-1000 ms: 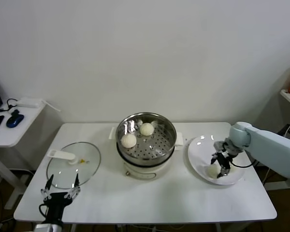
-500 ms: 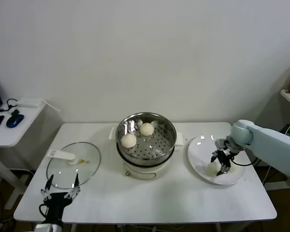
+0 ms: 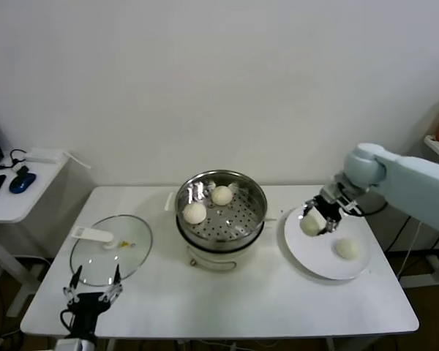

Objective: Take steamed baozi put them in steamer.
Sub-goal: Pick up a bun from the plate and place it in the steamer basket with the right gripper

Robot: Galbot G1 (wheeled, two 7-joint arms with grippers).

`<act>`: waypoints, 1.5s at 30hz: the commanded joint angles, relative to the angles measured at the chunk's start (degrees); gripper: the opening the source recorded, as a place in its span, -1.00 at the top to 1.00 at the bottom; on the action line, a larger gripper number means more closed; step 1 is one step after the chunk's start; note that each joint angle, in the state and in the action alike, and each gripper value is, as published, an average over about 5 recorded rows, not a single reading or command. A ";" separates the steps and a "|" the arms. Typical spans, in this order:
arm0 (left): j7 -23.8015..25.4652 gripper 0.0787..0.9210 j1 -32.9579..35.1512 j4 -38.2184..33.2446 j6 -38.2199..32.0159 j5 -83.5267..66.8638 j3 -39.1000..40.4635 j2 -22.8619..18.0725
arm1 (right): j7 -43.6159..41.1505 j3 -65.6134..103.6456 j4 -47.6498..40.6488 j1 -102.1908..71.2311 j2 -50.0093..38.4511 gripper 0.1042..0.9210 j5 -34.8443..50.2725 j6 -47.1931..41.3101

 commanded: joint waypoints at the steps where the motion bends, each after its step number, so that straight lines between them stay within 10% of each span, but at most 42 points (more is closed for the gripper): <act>1: 0.22 -0.77 0.33 0.21 0.23 0.27 -0.19 0.10 | 0.05 -0.05 8.63 14.08 8.14 -0.39 -4.92 10.70; 17: 0.42 -0.77 0.67 -0.33 0.61 0.32 -0.30 0.04 | 1.07 4.63 2.31 2.05 29.89 -0.39 -17.97 14.68; 45: 0.01 -0.77 0.84 0.87 0.92 0.85 -0.14 -0.02 | 0.73 4.29 0.55 -7.40 30.01 -0.39 -26.85 20.45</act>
